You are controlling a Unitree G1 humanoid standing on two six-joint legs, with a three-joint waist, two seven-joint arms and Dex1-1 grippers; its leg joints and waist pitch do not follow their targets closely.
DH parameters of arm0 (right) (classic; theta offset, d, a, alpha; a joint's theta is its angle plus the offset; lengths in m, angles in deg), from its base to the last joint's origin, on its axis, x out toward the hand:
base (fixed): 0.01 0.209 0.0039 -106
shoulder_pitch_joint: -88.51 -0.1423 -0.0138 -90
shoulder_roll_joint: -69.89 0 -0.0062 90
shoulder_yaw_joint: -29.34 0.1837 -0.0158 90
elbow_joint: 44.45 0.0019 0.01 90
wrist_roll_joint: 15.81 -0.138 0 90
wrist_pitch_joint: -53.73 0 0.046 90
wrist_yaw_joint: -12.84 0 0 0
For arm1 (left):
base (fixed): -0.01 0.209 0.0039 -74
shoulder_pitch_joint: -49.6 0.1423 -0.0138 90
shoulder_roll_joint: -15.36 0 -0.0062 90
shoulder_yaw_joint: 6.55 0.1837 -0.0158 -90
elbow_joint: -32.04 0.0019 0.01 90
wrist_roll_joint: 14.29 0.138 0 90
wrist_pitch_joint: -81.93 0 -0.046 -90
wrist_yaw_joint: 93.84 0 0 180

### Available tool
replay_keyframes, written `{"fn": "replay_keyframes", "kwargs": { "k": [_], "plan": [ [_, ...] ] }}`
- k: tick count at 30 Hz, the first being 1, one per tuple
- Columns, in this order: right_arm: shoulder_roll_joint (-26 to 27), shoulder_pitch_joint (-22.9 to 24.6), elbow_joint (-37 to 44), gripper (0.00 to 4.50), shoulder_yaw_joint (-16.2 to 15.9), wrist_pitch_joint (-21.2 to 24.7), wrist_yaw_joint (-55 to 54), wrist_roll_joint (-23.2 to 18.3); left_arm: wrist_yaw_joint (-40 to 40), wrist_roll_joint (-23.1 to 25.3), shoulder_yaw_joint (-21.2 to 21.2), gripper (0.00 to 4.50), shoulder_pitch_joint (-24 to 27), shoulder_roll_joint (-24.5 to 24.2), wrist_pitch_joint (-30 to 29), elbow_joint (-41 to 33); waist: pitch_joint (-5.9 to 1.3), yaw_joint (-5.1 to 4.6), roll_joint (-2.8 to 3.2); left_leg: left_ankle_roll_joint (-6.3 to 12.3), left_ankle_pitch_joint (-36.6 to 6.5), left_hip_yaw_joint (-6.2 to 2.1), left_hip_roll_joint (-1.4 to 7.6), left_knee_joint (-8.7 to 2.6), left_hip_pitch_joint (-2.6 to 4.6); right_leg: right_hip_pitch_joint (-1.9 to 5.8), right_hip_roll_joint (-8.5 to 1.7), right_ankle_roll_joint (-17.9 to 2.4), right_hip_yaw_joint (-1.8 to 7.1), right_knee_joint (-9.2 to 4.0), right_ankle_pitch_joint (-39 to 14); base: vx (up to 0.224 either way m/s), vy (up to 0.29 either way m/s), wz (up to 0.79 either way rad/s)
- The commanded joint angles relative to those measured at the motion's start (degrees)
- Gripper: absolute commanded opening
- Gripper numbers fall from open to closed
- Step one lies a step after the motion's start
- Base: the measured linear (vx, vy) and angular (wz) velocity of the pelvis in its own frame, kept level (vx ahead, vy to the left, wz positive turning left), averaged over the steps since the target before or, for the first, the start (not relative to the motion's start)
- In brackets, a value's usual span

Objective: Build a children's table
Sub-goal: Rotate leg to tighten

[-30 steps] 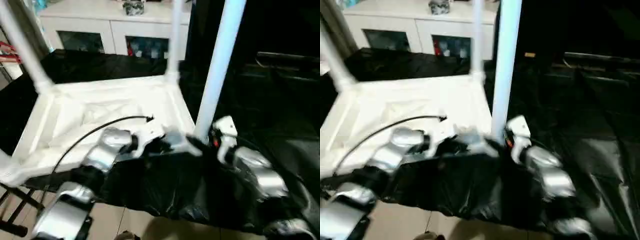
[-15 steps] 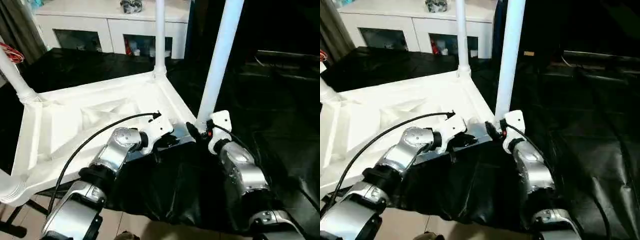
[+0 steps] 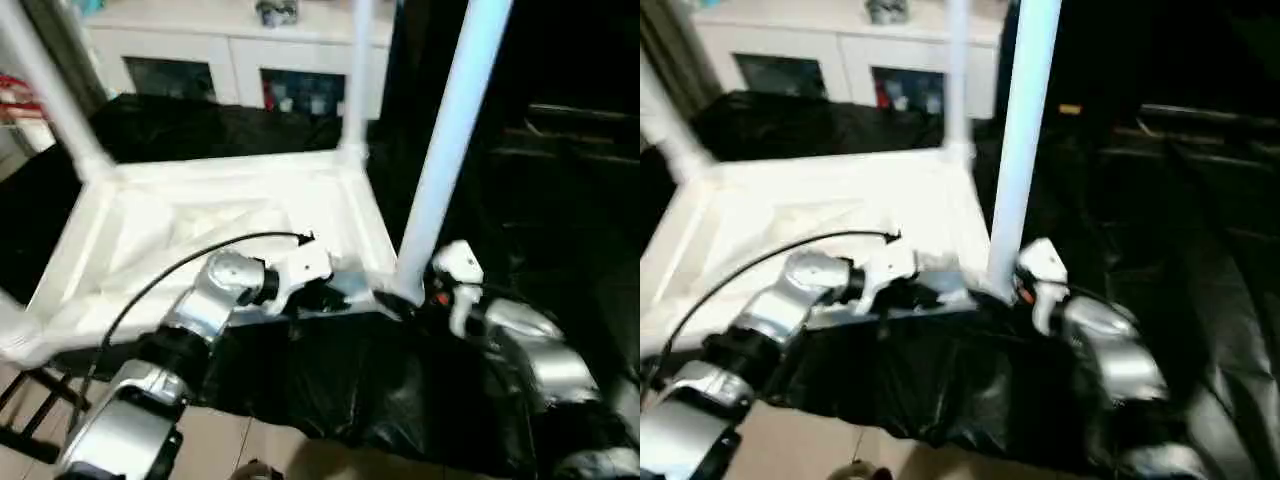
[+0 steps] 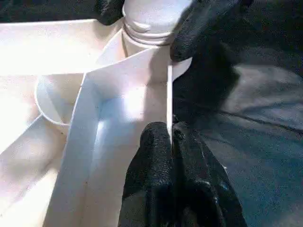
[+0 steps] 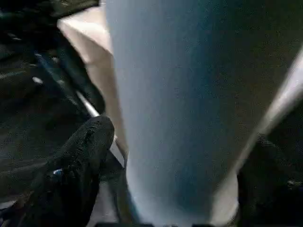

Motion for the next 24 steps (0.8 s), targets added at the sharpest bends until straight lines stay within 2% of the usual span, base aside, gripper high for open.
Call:
{"fn": "replay_keyframes", "kwargs": {
  "k": [1,4,7,11,13,24],
  "plan": [
    [-0.1,0.9,4.8,3.78,-6.2,1.5,8.4,-2.1,-0.3,-1.5,0.3,0.00,-1.1,0.9,1.1,-2.2,-3.80,0.07,-0.68,2.22,-19.0,-0.67,2.54,-4.04,1.50,2.29,-2.98,-11.1,2.52,-3.96,-19.7,0.000,0.000,0.00],
    [-3.2,2.1,8.4,3.78,-8.1,4.5,14.2,-3.2,3.4,-2.6,0.5,0.00,-1.2,-0.4,1.4,-2.7,-3.74,0.50,-0.87,2.22,-19.0,-0.82,2.55,-4.20,1.28,2.57,-2.93,-10.7,2.48,-3.89,-20.2,0.000,0.000,0.00],
    [-4.4,2.2,9.7,3.78,-8.9,5.3,16.6,-3.7,6.2,-3.2,0.8,0.00,-1.2,-1.2,1.5,-3.1,-3.89,0.70,-0.93,2.49,-17.7,-0.84,2.64,-4.13,1.09,2.57,-3.11,-10.8,2.59,-3.64,-18.9,0.000,0.000,0.00],
    [-5.8,2.7,11.5,3.78,-10.2,6.7,19.2,-4.1,8.5,-3.1,1.3,0.00,-1.1,-2.1,2.1,-3.3,-3.96,0.99,-0.86,2.41,-17.1,-0.75,2.66,-3.98,1.25,2.42,-3.16,-11.4,2.58,-3.58,-18.4,0.000,0.000,0.00],
    [-6.2,2.9,12.1,3.52,-10.6,7.1,19.7,-4.2,8.9,-3.0,1.4,0.00,-1.2,-2.6,2.4,-3.1,-3.96,1.16,-0.89,2.32,-16.9,-0.78,2.69,-4.03,1.23,2.46,-3.12,-11.2,2.62,-3.52,-18.2,0.000,0.000,0.00],
    [-6.4,3.4,13.1,2.75,-11.0,6.7,19.6,-3.1,9.0,-2.9,0.9,0.00,-1.7,-2.9,3.3,-1.9,-3.92,1.35,-0.72,1.50,-18.1,-0.81,2.65,-4.07,1.37,2.34,-3.18,-11.0,2.58,-3.67,-19.3,0.000,0.000,0.00]
  ]
}}
